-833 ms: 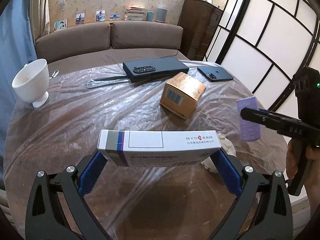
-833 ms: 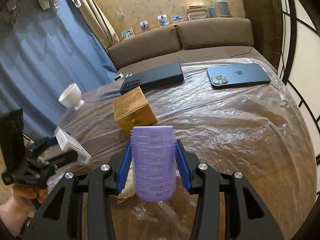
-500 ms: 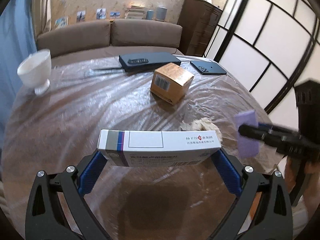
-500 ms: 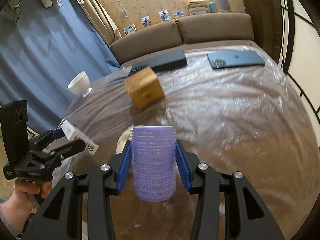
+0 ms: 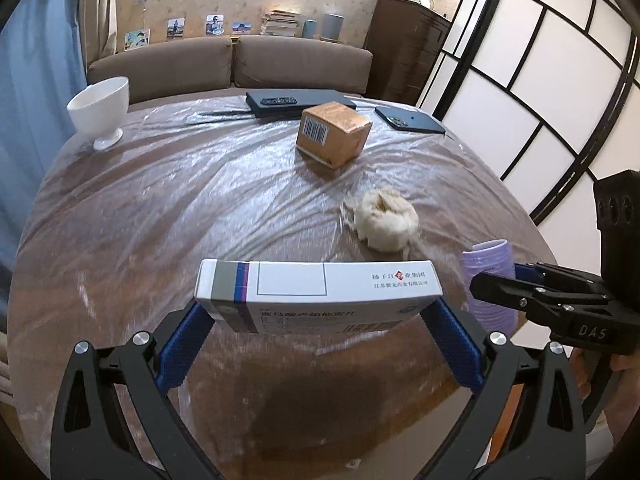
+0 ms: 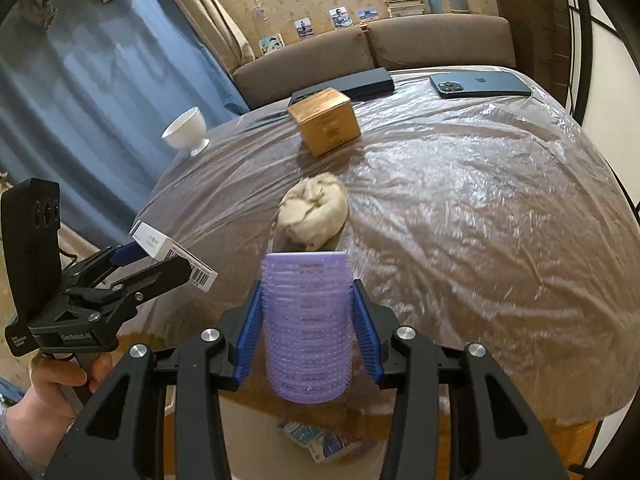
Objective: Collect trash
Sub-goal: 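Carry the medicine box and purple roller with both tools over the white bin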
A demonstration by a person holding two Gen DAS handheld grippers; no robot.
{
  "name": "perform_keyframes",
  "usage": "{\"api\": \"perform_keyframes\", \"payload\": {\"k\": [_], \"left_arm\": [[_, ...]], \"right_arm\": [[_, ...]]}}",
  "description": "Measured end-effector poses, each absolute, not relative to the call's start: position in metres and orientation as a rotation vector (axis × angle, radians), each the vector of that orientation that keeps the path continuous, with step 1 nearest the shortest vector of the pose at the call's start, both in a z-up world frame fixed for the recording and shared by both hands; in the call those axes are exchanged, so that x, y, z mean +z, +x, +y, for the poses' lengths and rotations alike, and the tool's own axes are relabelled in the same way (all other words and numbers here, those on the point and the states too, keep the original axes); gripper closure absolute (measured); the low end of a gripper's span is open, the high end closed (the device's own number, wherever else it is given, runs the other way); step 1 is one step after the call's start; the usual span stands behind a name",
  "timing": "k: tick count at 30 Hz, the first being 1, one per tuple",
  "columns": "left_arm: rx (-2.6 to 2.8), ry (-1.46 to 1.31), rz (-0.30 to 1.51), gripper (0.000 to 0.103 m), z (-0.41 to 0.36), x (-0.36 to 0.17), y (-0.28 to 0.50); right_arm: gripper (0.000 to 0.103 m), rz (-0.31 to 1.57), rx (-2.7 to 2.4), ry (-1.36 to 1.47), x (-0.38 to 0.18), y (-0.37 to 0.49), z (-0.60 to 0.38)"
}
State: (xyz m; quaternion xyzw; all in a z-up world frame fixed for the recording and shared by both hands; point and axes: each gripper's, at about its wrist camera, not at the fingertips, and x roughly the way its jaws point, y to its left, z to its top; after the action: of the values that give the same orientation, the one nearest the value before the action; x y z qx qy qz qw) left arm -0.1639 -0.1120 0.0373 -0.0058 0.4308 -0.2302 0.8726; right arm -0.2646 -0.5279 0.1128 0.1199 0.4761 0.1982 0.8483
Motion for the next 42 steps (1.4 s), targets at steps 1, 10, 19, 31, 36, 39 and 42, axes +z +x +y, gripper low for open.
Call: {"api": "perform_keyframes", "payload": {"k": [1,10,19,31,36,39,42], "left_arm": [[-0.478,-0.014,0.902,0.003,-0.11,0.037,-0.169],[-0.459,-0.014,0.911,0.003,-0.099,0.034,-0.2],[-0.437,0.006,0.903,0.003,-0.095,0.036,-0.223],[-0.459,0.027,0.905,0.003,-0.101,0.035,-0.262],[-0.474,0.05,0.903,0.003,-0.106,0.035,-0.28],[-0.477,0.061,0.904,0.003,-0.107,0.035,-0.289],[-0.481,0.074,0.913,0.003,-0.11,0.033,-0.296]], "right_arm": [[0.061,1.006,0.42,0.25,0.113,-0.268,-0.527],[0.061,1.024,0.479,0.233,0.114,-0.291,-0.516],[0.061,1.04,0.54,0.182,0.115,-0.313,-0.505],[0.061,1.055,0.587,0.151,0.116,-0.338,-0.507],[0.06,1.066,0.606,0.137,0.114,-0.348,-0.506],[0.06,1.076,0.618,0.131,0.112,-0.354,-0.505],[0.06,1.084,0.627,0.129,0.111,-0.359,-0.505]]}}
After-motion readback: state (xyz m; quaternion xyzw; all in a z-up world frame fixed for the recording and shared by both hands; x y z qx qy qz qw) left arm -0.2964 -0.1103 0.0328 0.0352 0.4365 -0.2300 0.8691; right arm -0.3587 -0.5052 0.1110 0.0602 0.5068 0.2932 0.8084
